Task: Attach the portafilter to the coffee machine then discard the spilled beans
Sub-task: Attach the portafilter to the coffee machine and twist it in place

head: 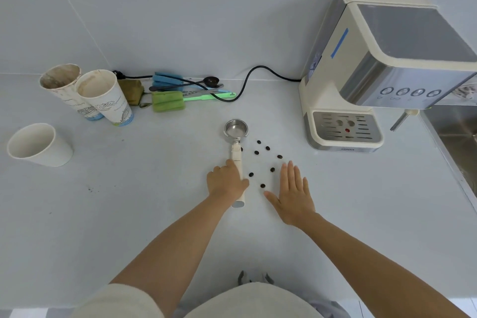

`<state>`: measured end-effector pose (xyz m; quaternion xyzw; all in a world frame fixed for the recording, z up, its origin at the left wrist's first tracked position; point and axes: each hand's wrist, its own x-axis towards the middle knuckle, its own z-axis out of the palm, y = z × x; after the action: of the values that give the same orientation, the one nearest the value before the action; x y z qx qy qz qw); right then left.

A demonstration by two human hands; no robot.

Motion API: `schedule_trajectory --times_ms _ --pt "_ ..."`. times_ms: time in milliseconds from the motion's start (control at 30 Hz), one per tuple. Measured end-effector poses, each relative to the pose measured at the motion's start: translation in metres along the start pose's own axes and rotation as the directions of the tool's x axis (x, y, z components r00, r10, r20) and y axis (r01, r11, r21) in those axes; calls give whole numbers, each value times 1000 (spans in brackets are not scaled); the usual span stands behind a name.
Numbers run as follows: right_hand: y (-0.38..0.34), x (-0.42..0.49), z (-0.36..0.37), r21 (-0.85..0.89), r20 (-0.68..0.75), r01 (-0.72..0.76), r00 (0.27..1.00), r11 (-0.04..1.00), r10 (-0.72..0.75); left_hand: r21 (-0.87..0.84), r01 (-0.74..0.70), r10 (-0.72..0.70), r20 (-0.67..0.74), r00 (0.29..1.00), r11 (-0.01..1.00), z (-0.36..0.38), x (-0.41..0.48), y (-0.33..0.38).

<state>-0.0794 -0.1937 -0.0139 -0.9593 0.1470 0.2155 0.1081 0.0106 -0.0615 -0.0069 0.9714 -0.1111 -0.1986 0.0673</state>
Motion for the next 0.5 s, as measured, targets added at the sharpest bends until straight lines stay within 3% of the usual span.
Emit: schedule_trajectory --times_ms 167,500 --pt "16 -2 15 34 56 -82 995 996 80 -46 33 -32 17 999 998 -3 2 3" --pt "17 0 23 43 68 -94 994 995 91 -155 119 -114 37 993 981 -17 3 -1"
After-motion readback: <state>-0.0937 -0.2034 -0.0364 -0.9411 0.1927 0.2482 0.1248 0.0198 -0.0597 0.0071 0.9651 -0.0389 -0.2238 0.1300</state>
